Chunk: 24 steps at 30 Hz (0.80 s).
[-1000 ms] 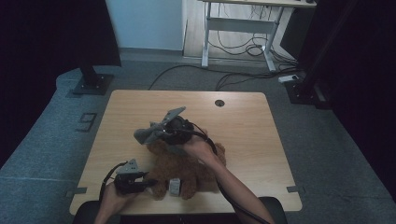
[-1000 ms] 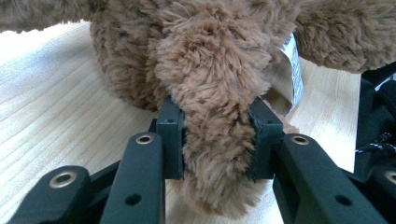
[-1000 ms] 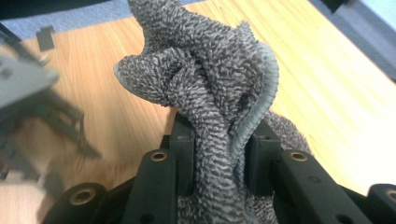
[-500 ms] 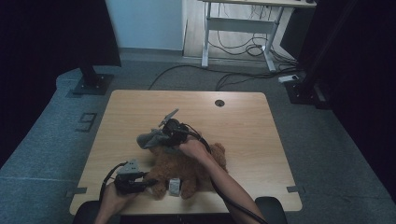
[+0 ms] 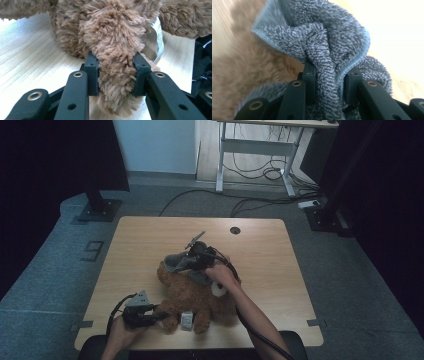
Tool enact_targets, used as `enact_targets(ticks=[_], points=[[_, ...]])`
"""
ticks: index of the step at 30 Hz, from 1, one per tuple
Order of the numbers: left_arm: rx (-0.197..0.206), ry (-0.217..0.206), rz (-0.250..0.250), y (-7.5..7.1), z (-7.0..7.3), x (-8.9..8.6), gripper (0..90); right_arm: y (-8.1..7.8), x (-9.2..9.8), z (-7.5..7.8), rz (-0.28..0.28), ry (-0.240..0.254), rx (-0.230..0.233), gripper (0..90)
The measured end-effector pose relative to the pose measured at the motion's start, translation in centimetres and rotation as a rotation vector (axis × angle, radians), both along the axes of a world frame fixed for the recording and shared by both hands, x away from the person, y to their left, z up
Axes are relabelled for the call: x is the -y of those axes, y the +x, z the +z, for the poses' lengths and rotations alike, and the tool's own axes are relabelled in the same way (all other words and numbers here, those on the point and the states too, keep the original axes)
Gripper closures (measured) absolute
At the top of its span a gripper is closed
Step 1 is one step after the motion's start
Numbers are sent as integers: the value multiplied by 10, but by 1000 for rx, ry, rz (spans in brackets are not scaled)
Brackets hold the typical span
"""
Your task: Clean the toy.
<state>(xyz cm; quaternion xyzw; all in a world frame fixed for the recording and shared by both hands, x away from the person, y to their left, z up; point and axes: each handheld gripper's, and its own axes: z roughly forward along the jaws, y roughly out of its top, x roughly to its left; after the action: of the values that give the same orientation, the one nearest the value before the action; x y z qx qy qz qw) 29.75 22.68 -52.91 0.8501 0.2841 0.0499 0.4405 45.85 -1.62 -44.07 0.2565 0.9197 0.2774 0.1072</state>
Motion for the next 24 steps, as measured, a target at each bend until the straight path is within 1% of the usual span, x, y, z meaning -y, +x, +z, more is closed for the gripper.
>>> enact_targets(ticks=[1,3,4,7,9,11,14,16,18,19,21,24], points=[[-1,2,1,0,0,0,645,0,2,7,-6,22,6,683],[2,4,0,0,0,0,645,-1,3,19,-1,50,21,683],[2,4,1,0,0,0,645,-1,1,27,5,70,35,683],[3,3,-1,-1,0,0,645,-4,-8,44,26,109,62,683],[5,5,-2,-1,0,0,645,-5,-16,51,43,127,63,683],[8,6,-3,-1,0,1,645,-5,-27,52,64,137,66,683],[15,13,-4,-1,1,1,645,-4,-46,44,80,126,55,683],[24,23,-7,-1,1,1,647,-1,-59,30,85,112,33,683],[29,26,-8,-1,1,1,647,1,-67,18,89,97,7,683],[27,25,-8,-1,1,2,647,3,-72,9,93,85,-9,684],[27,27,-9,-1,1,1,648,6,-76,-3,94,67,-28,684],[27,29,-9,-1,1,1,648,10,-77,-15,80,35,-42,684]])
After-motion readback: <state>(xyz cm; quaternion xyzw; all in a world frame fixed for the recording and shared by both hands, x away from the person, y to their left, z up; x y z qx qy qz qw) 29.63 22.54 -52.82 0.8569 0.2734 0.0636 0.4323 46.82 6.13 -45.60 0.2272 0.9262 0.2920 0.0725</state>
